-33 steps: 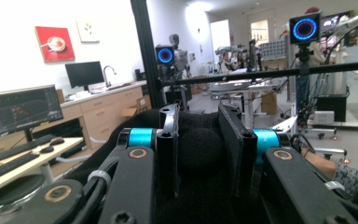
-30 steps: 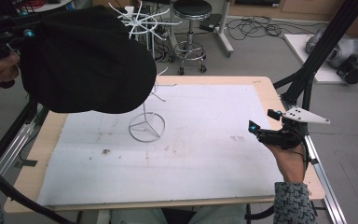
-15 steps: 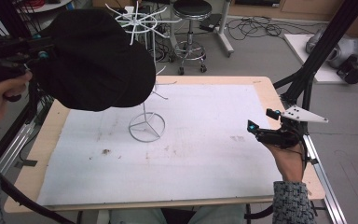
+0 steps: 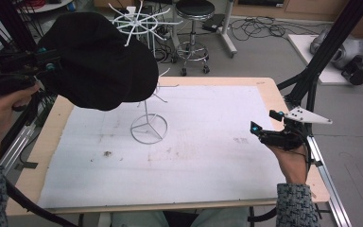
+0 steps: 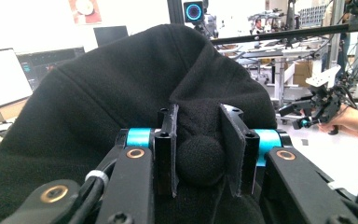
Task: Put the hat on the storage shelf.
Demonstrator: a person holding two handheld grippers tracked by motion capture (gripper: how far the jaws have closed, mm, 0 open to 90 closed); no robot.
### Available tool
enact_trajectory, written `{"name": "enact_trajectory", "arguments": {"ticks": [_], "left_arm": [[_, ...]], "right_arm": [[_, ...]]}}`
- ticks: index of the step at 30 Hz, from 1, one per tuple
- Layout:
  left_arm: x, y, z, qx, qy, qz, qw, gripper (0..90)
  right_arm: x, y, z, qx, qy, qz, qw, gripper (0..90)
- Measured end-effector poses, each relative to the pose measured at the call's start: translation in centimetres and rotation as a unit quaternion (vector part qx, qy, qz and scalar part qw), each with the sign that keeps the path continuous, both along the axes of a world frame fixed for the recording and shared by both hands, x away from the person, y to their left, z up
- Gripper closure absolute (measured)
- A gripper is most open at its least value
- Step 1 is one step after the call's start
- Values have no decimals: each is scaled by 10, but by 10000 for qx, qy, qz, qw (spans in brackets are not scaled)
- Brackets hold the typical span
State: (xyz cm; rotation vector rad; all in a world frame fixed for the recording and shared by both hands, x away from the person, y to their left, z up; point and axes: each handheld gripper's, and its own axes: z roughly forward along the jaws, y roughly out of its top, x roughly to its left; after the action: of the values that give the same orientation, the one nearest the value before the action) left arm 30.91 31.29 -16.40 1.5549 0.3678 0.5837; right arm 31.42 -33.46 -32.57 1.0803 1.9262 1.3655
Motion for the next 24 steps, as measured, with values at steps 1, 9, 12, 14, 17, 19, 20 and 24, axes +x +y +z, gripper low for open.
{"name": "enact_trajectory", "arguments": {"ticks": [1,9,12,14,17,19,20,24], "left_arm": [[0,0,-1,18,20,32,10000,676],[4,-1,-10,171,140,183,9996,651],[4,-1,-11,131,138,233,9995,654],[4,0,-10,145,122,289,9994,657],[4,0,-10,144,123,305,9994,653],[2,0,-10,155,106,344,9992,647],[2,0,-11,152,93,343,9993,644],[-2,1,-13,128,70,374,9992,630]], "right_arm": [[0,0,0,-9,0,6,10000,118],[1,0,-1,-7,31,8,10000,119],[1,0,-1,-5,31,11,10000,119],[1,0,-1,-7,24,12,10000,118],[1,0,-1,4,29,14,10000,119],[1,0,-1,-3,24,14,10000,119],[1,0,-1,1,24,15,10000,118],[1,0,-1,8,15,26,10000,119]]}}
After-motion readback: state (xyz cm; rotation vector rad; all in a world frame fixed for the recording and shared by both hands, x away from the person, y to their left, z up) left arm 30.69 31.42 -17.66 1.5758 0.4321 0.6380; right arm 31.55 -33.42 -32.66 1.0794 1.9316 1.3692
